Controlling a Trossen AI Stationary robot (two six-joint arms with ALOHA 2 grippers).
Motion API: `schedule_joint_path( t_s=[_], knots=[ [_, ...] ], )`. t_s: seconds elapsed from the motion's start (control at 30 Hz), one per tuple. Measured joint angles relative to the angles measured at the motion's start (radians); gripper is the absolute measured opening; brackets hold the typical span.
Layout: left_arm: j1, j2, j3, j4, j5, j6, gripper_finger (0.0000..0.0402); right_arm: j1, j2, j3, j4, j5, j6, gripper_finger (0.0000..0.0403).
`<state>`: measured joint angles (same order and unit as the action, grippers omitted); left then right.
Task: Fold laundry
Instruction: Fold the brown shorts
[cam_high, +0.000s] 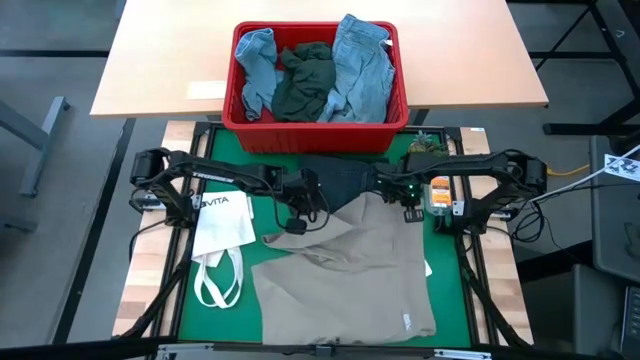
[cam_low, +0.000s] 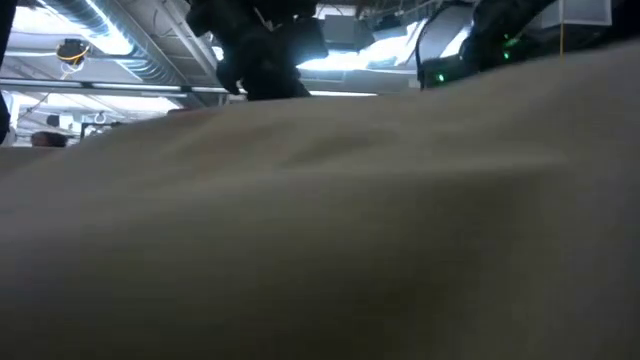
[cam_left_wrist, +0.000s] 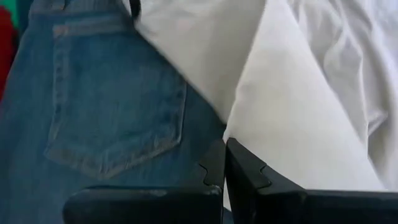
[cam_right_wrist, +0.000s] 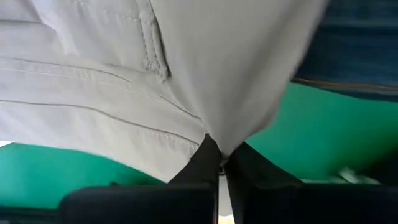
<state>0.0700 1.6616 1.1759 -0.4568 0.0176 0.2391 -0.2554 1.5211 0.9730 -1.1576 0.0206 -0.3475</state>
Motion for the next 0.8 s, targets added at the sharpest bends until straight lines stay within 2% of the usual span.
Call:
schedule_joint_path(
  t_s=[0.17,0.4,0.8],
  knots=[
    [0.002,-0.059,0.000,-0.104,-0.085,-0.002,0.0000,0.000,0.000,0.100,-0.088,0.088,-0.001,0.0011],
    [0.044,-0.133,0.000,-0.168,-0.150,-0.002,0.0000,-0.001,-0.001,0.203,-0.156,0.203,-0.002,0.0010],
    [0.173,-0.238,0.001,-0.227,-0.324,-0.004,0.0000,-0.049,-0.002,0.246,-0.162,0.380,-0.001,0.0013]
  ],
)
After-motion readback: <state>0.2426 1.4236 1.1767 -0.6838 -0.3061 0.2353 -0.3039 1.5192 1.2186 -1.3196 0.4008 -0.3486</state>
